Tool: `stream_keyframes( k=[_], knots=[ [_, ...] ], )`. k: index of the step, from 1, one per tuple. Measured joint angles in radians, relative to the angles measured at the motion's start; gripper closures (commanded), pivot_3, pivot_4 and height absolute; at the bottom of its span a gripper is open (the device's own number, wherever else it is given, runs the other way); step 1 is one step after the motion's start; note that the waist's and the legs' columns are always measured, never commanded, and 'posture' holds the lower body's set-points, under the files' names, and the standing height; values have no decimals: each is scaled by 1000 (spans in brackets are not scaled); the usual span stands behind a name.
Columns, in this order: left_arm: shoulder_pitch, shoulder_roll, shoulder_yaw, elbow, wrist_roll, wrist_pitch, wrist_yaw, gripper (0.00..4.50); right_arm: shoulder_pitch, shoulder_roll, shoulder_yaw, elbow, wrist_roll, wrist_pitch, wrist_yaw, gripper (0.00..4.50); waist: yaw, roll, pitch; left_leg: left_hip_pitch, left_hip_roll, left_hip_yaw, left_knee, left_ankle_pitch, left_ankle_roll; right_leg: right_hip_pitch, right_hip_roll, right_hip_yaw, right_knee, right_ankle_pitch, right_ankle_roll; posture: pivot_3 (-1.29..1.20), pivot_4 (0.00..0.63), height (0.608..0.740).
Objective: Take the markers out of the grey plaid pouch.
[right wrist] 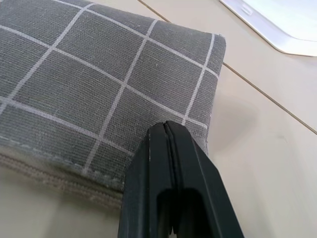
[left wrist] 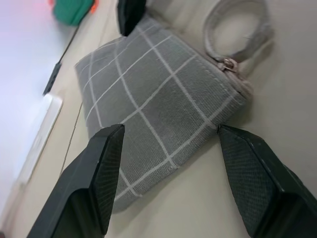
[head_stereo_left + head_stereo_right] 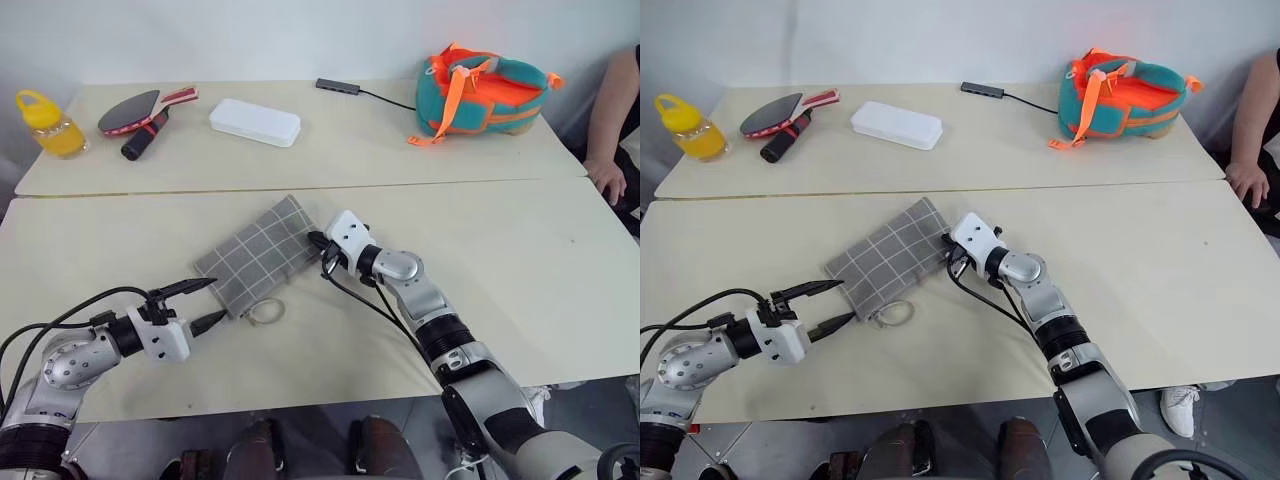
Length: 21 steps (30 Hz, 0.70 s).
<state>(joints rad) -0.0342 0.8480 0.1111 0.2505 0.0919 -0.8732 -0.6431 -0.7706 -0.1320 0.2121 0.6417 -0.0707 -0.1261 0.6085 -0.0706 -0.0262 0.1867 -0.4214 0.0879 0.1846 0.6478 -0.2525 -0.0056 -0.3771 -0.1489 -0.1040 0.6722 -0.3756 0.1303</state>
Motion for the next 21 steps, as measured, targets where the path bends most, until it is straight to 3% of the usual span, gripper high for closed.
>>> stream_keyframes(
  k=[5, 21],
  knots=[
    [11, 27, -14, -11, -31, 2, -20, 1296, 0, 0, 0, 0, 2, 0, 5, 4477, -12, 0, 0, 0, 0, 0, 0, 0, 0, 0, 0, 0, 0, 0, 0, 0, 150, 740],
    [-133, -26, -103, 6, 120, 53, 83, 1296, 2, -9, -3, -10, 15, 28, 16, 4477, 6, 4, -1, 1, -1, 0, 1, 2, 1, 0, -1, 1, 0, 0, 0, 0, 150, 740]
  ],
)
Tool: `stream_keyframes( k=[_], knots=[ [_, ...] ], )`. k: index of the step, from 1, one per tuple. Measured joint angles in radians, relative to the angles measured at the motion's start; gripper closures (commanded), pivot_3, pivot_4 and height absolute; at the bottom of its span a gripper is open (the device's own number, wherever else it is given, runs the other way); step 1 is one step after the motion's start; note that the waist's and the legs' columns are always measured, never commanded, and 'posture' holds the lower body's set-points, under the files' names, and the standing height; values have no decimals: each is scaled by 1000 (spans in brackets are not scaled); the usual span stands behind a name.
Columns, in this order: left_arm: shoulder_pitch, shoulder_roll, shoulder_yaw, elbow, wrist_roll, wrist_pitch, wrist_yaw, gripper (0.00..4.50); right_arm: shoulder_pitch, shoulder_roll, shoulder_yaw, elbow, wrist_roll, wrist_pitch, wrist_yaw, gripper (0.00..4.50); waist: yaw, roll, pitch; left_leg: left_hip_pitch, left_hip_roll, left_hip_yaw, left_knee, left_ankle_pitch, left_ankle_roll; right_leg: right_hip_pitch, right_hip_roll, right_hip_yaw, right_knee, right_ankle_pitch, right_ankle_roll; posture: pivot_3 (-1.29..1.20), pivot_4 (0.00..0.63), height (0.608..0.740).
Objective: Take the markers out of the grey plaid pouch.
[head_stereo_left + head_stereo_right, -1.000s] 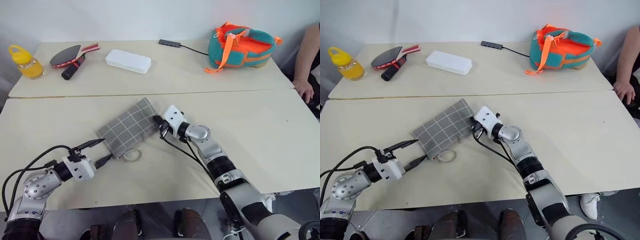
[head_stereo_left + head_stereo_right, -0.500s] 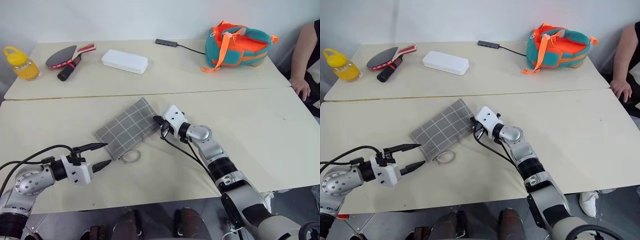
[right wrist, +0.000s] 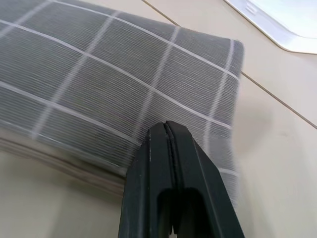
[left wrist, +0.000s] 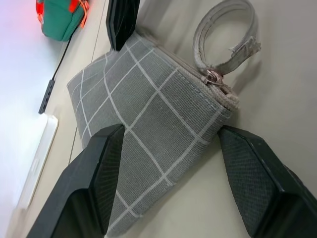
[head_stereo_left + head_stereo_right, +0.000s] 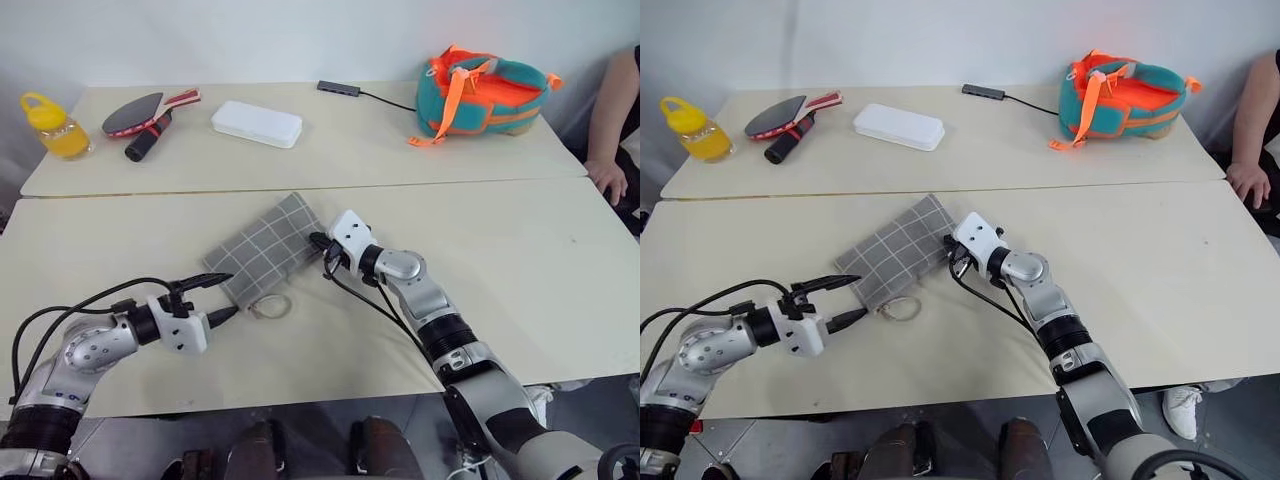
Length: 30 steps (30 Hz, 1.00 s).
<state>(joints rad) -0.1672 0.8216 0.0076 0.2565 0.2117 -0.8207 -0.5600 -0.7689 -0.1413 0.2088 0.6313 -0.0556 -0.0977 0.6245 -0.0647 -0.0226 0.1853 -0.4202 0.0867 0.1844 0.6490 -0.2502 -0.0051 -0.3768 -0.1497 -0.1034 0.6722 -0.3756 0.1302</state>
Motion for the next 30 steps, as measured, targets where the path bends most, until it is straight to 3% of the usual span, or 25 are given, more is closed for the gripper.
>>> stream_keyframes(
  k=[5, 6, 8, 16, 28, 30],
  knots=[
    [-20, 0, -15, 1, 62, 0, 61, 1296, 0, -1, 0, 0, 3, 1, 0, 4477, 5, 0, 0, 0, 0, 0, 0, 0, 0, 0, 0, 0, 0, 0, 0, 0, 150, 740],
    [-21, 0, -16, 1, 71, 0, 74, 1479, 0, -1, 0, 0, 4, 1, 0, 4496, 5, 0, 0, 0, 0, 0, 0, 0, 0, 0, 0, 0, 0, 0, 0, 0, 150, 740],
    [-20, 0, -19, -6, 86, 2, 91, 1896, 0, -1, -1, 0, 5, 6, 0, 4500, 5, 0, 0, 0, 0, 0, 0, 0, 0, 0, 0, 0, 0, 0, 0, 0, 150, 740],
    [-22, -13, -22, -52, 91, 77, 87, 4402, 0, -2, -14, 0, 6, 11, 0, 4500, 7, 1, 0, 0, 0, 0, 0, 0, 0, 0, 0, 0, 0, 0, 0, 0, 150, 740],
    [-13, -26, -12, -101, 55, 159, 66, 4457, 16, -3, -18, -46, 31, 10, 46, 4500, 9, 2, -1, 0, 0, 0, -1, 0, 0, 0, 0, 0, -1, 0, 0, 0, 150, 740],
    [-7, -35, -9, -113, 40, 172, 66, 4500, 33, -5, -18, -91, 57, 3, 87, 3925, 8, 2, -1, -1, 0, 0, -1, 0, 0, 0, 0, 0, -1, 0, 0, 0, 150, 740]
  ],
)
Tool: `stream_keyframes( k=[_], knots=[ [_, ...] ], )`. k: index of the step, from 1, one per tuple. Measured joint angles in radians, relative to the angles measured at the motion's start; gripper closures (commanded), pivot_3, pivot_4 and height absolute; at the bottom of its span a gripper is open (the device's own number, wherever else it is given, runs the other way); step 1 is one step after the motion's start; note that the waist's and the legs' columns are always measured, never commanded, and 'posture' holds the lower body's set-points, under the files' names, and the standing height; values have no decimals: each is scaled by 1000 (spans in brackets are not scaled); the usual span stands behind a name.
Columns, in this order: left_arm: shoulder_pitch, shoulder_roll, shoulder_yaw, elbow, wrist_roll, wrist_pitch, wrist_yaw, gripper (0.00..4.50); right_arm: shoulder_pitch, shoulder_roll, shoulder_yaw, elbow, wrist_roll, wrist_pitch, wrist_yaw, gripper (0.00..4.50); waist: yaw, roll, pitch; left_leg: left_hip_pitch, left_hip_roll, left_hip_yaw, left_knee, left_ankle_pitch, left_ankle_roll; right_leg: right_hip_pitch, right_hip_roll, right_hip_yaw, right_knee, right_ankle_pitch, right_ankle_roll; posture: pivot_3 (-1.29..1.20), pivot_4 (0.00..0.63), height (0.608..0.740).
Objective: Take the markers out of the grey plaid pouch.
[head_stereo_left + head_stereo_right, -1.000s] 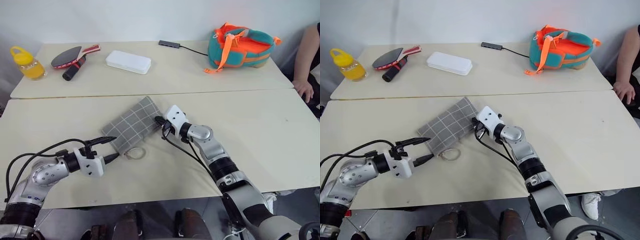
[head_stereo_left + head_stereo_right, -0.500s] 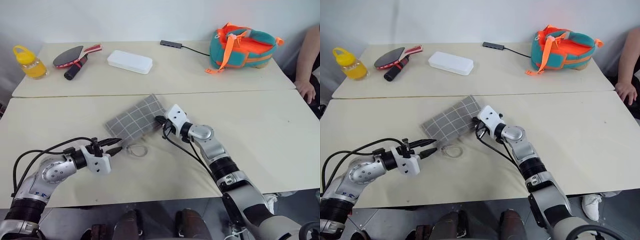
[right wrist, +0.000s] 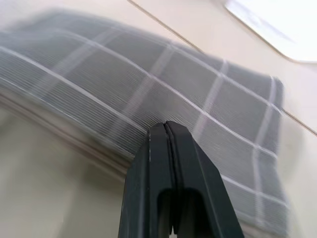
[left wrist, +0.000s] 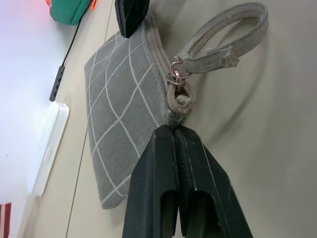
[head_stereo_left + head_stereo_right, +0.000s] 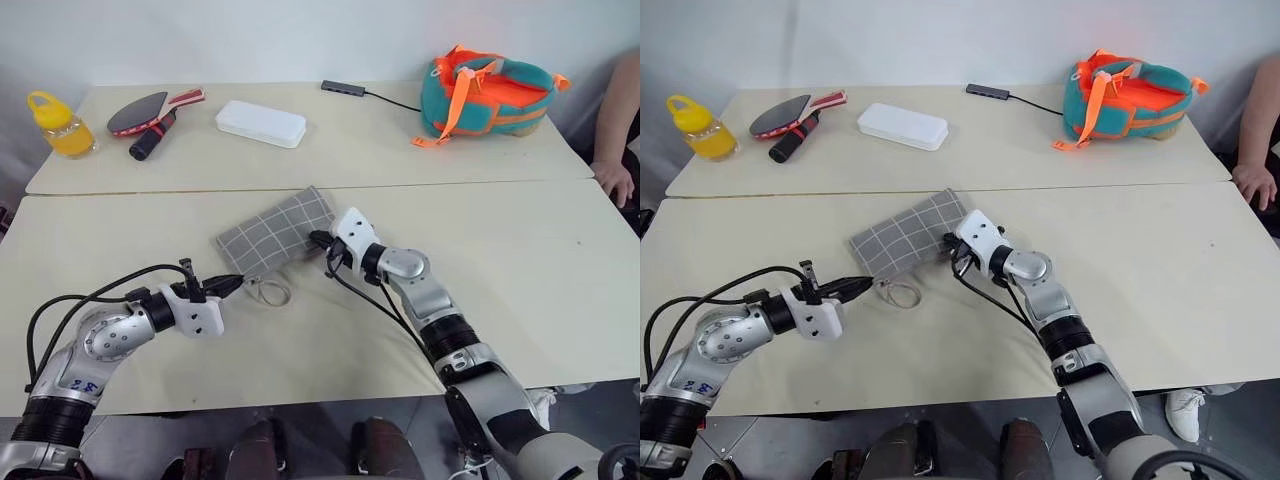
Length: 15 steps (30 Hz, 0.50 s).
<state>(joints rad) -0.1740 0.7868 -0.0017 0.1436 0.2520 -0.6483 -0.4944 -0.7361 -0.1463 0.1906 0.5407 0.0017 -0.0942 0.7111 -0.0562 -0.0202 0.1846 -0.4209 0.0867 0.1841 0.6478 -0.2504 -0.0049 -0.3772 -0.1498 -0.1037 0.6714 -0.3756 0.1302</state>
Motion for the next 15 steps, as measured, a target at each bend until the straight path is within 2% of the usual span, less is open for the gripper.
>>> stream_keyframes(
  k=[5, 8, 11, 15],
  knots=[
    [14, -5, 0, -20, -20, 19, 0, 4500, 9, -44, -11, -78, 47, -78, 66, 2275, -1, 0, 0, -1, 0, 0, -1, 0, 0, 0, 0, 0, -1, 0, 0, 0, 150, 740],
    [19, -12, 1, -33, -28, 29, 0, 4500, 9, -130, 18, -96, -17, -230, 92, 1281, 0, 0, 0, -1, 0, 0, -1, -1, 0, 0, 0, 0, -4, 0, 0, 0, 150, 740],
    [25, -24, 0, -53, -34, 35, -1, 4500, 7, -248, 91, -79, -173, -446, 85, 1281, -1, 0, 0, -1, 0, 1, -1, -1, 0, 0, 0, -1, -7, 0, 0, 0, 150, 740],
    [25, -26, 1, -67, -67, 35, -2, 4500, -20, -274, 137, -12, -351, -576, -44, 1281, -20, 0, 0, 0, 1, 2, -1, 0, -1, -1, 1, 0, -4, 0, 0, 0, 150, 740]
  ],
)
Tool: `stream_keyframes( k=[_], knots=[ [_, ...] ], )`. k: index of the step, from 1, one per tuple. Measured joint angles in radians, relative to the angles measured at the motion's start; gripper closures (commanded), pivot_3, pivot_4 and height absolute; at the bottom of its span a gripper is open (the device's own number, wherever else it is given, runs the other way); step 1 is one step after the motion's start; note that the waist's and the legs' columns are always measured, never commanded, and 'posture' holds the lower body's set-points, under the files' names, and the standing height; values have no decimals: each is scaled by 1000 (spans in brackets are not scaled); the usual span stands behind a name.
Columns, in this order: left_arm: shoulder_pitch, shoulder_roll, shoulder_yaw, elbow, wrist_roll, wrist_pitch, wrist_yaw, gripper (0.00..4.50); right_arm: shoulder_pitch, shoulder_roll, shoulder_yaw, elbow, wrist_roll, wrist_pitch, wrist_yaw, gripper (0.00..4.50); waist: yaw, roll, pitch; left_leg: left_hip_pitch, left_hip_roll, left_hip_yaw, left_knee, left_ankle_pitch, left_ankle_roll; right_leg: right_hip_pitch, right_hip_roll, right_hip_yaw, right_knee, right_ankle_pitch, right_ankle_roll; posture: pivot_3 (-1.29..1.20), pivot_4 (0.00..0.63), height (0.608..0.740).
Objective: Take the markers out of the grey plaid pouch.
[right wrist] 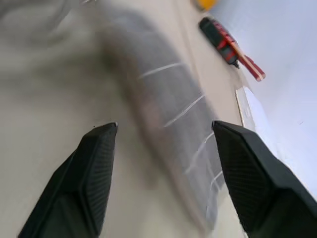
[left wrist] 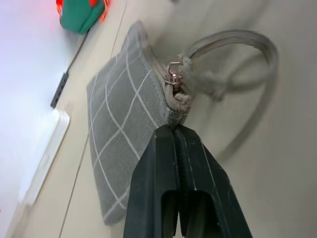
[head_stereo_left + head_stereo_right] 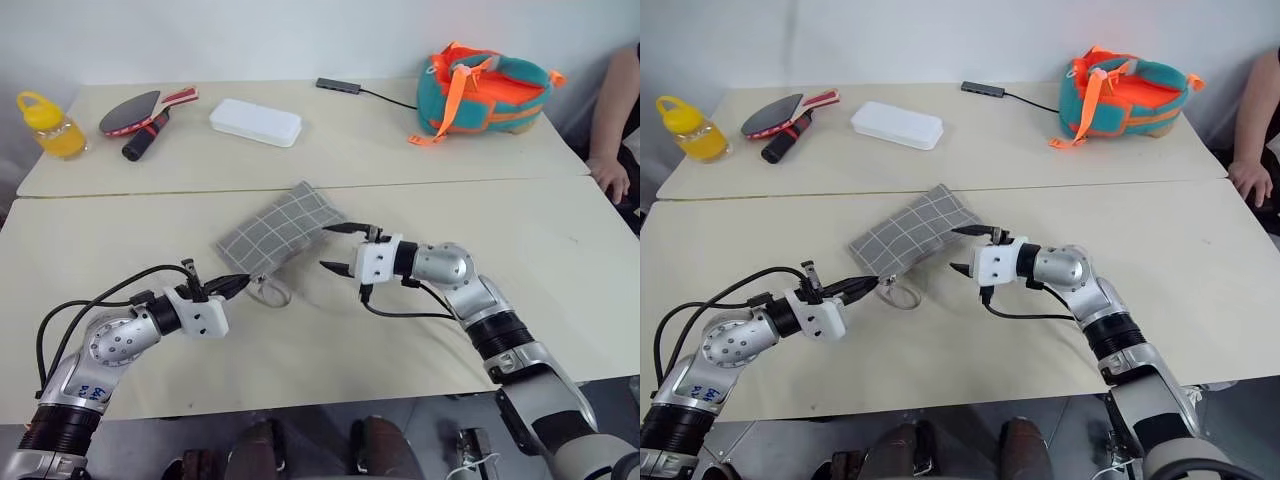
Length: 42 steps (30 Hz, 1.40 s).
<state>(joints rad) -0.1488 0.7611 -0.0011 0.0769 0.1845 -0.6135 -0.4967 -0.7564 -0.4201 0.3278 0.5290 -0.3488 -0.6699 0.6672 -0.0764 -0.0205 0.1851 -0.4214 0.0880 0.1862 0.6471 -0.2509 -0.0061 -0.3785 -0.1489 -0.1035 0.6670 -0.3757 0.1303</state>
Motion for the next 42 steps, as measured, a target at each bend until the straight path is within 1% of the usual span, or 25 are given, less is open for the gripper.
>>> stream_keyframes(
  k=[3, 5, 9, 12, 13, 14, 15, 18, 21, 22, 25, 31, 33, 37, 42],
  knots=[
    [4, -2, 1, -29, -26, -9, 0, 4500, -42, 6, 30, 39, -121, -25, -116, 1281, -9, 0, 0, 0, 0, 0, 1, 0, 0, 0, 0, 0, 1, 0, 0, 0, 150, 740],
    [10, -2, 2, -39, -37, -25, -1, 4500, -71, 33, 59, 82, -192, -27, -204, 1281, -11, 0, 0, 1, 0, 0, 0, 0, 0, 0, 0, 1, 2, 0, 0, 0, 150, 740],
    [32, -2, 2, -39, -40, -32, -2, 4500, -97, 64, 104, 150, -269, -28, -298, 1281, -9, 0, 0, 0, 0, 0, 0, 0, 0, 0, 0, 1, 3, 0, 0, 0, 150, 740],
    [44, -2, 4, -39, -41, -36, -2, 4500, -125, 96, 119, 195, -294, -28, -361, 1281, -9, 0, 0, 0, 0, 0, 1, 0, 0, 0, 0, 1, 5, 0, 0, 0, 150, 740],
    [45, -2, 5, -39, -41, -40, -2, 4500, -136, 109, 119, 203, -290, -29, -367, 1654, -9, 0, 0, 0, 0, 0, 1, 0, 0, 0, 0, 1, 5, 0, 0, 0, 150, 740],
    [47, -2, 6, -41, -41, -42, -2, 4500, -146, 120, 119, 213, -282, -29, -367, 1833, -10, 0, 0, 0, 0, 0, 1, 0, 0, 0, 0, 1, 5, 0, 0, 0, 150, 740],
    [50, -2, 8, -43, -42, -43, -2, 4500, -150, 124, 120, 216, -276, -29, -367, 2134, -10, 0, 0, 0, 0, 0, 0, 0, 0, 0, 0, 1, 6, 0, 0, 0, 150, 740],
    [74, -2, 24, -45, -80, -41, -7, 4500, -152, 124, 125, 231, -271, -30, -366, 3210, -9, 0, 0, 0, 0, 0, 0, 0, 0, 0, 0, 1, 5, 0, 0, 0, 150, 740],
    [90, -4, 24, -51, -146, -20, -42, 3829, -151, 124, 127, 232, -252, -35, -356, 4295, -9, 0, 0, 0, 0, 0, 0, 0, 0, 0, 0, 1, 6, 0, 0, 0, 150, 740],
    [90, -5, 25, -52, -154, -20, -43, 3527, -151, 124, 126, 232, -243, -35, -352, 4500, -9, 0, 0, 0, 0, 0, 0, 0, 0, 0, 0, 1, 6, 0, 0, 0, 150, 740],
    [90, -7, 35, -52, -144, -23, -38, 2648, -148, 122, 122, 231, -206, -34, -334, 4500, -9, 0, 0, 0, 0, 0, 1, 0, 0, 0, 0, 1, 6, 0, 0, 0, 150, 740],
    [93, -7, 66, -23, -52, -80, 13, 2648, -139, 114, 90, 218, -115, -7, -270, 4500, -10, 0, 0, 0, 0, 0, 0, 0, 0, 0, 0, 1, 6, 0, 0, 0, 150, 740],
    [89, -8, 67, -19, -43, -88, 24, 2648, -139, 114, 90, 214, -102, -2, -258, 4500, -9, 0, 0, 0, 0, 0, 0, 0, 0, 0, 0, 1, 6, 0, 0, 0, 150, 740],
    [53, -41, 67, 11, -42, -87, 40, 2648, -131, 123, 90, 189, -91, 11, -238, 4500, -8, 0, 0, 0, 0, 0, 0, 0, 0, 0, 0, 0, 6, 0, 0, 0, 150, 740],
    [38, -49, 59, 14, -29, -88, 45, 2648, -119, 129, 90, 173, -69, 41, -218, 4500, -9, 0, 0, 0, 0, 0, 0, 0, 0, 0, 0, 1, 6, 0, 0, 0, 150, 740]
  ],
)
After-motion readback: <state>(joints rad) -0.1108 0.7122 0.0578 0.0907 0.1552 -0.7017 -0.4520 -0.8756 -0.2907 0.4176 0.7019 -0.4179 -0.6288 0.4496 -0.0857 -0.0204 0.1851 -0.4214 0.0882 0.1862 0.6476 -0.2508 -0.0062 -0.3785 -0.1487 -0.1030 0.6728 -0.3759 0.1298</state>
